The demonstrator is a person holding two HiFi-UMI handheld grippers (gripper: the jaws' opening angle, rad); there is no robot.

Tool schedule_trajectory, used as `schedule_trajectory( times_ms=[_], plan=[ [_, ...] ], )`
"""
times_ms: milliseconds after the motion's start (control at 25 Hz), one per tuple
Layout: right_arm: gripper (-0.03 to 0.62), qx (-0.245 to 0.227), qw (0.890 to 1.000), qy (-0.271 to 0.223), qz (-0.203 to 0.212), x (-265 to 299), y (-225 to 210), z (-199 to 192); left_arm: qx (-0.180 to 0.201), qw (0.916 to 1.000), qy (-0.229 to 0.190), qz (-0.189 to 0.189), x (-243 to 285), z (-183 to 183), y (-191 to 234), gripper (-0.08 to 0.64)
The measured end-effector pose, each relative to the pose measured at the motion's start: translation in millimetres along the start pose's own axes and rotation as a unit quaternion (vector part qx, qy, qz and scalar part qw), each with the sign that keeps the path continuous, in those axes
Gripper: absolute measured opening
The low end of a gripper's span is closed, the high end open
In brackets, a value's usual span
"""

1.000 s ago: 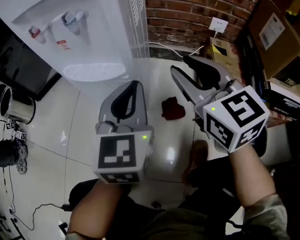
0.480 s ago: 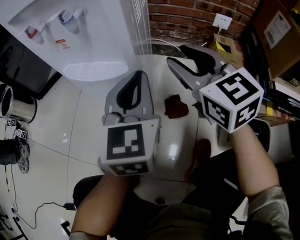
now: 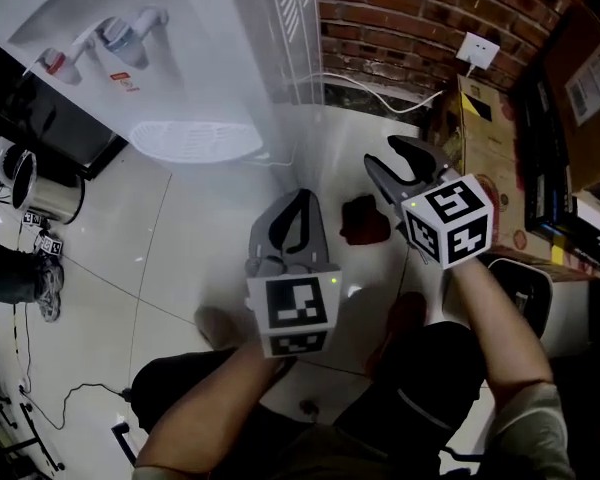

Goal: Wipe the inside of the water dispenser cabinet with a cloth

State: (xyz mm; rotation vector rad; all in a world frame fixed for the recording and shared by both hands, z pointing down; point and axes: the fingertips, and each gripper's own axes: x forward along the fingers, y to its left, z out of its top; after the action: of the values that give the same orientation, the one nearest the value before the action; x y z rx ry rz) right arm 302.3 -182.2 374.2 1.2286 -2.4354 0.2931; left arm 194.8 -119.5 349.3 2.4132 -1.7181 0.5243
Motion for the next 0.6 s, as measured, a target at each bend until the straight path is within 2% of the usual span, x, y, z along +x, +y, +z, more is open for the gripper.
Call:
schedule_trajectory(
  times_ms=[160,320,440,600],
  plan=[
    [0.218,0.003,0.999,0.037,0.015,29,3,-53,0.011,0.9998,0.017,-0.009,22,-29,-2,0.0],
    [0.222,0.001,0.995,0.095,0.028,62,9,-125,-0.004,0.9989,0.044,-0.018,30,-45,-4,0.0],
    [0.236,0.005,0.988,0.151,0.035,90,13,-185,-0.011,0.9981,0.055,-0.024,28,-49,-6,0.001],
    [0.287,-0.002,0.975,0.218,0.035,116,12,-250,-0.018,0.9969,0.072,-0.027,26,-59,-4,0.002]
  ],
)
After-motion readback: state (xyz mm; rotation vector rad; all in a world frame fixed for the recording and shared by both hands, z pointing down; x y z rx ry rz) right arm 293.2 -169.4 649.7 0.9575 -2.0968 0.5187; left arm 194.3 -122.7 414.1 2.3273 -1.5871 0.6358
